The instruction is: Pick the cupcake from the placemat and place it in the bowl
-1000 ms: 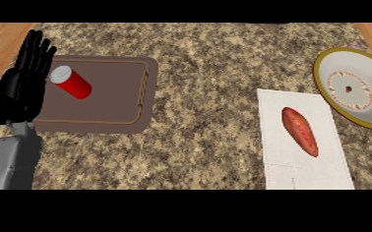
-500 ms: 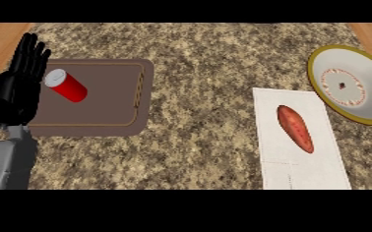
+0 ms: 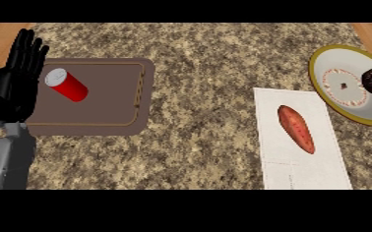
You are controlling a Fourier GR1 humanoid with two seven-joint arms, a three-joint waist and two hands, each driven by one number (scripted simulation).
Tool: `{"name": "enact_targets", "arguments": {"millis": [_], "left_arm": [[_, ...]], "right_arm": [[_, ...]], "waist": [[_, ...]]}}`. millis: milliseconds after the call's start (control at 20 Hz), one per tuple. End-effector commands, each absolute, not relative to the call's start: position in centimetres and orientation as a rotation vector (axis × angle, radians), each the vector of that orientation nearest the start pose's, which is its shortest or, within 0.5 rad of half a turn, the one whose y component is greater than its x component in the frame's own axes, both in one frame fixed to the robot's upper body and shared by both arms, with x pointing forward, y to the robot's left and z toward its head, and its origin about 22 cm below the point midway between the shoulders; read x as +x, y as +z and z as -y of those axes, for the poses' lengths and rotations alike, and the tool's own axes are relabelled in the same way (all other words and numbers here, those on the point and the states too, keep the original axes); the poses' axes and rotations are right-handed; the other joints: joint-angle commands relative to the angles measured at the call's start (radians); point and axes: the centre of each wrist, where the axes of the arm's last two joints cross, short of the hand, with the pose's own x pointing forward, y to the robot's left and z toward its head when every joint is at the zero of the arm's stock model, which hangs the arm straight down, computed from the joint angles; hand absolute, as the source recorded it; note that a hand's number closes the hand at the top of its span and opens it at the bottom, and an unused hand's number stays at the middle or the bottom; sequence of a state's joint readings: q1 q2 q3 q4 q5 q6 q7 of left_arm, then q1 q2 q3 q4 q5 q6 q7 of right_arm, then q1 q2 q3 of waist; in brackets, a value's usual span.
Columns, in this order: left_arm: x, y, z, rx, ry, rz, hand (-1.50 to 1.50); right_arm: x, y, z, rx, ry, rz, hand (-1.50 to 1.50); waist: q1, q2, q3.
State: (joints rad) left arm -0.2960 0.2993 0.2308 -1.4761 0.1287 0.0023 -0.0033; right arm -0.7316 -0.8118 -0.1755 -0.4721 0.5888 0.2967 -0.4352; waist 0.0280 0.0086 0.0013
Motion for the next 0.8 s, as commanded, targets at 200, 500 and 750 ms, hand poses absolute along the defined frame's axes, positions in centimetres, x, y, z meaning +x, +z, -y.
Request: {"name": "enact_targets", "arguments": {"millis": [200, 500, 750], "left_arm": [[30.3, 8.5, -32.4, 0.206, 0.012, 1.803, 0.0], [29.8, 9.1, -31.3, 0.211, -0.002, 1.802, 0.0], [30.4, 9.5, -32.1, 0.2, -0.004, 1.81, 0.0]], "right_arm": [[36.5, 8.1, 46.2, -0.465, 0.578, 1.401, -1.5], [35.3, 9.3, 48.8, -0.593, 0.284, 1.615, -1.5], [32.7, 12.3, 53.0, -0.637, 0.1, 1.638, -1.5]], "waist": [[0.004, 0.003, 0.001], [0.012, 0.005, 0.003], [0.009, 0.01, 0.003]]}}
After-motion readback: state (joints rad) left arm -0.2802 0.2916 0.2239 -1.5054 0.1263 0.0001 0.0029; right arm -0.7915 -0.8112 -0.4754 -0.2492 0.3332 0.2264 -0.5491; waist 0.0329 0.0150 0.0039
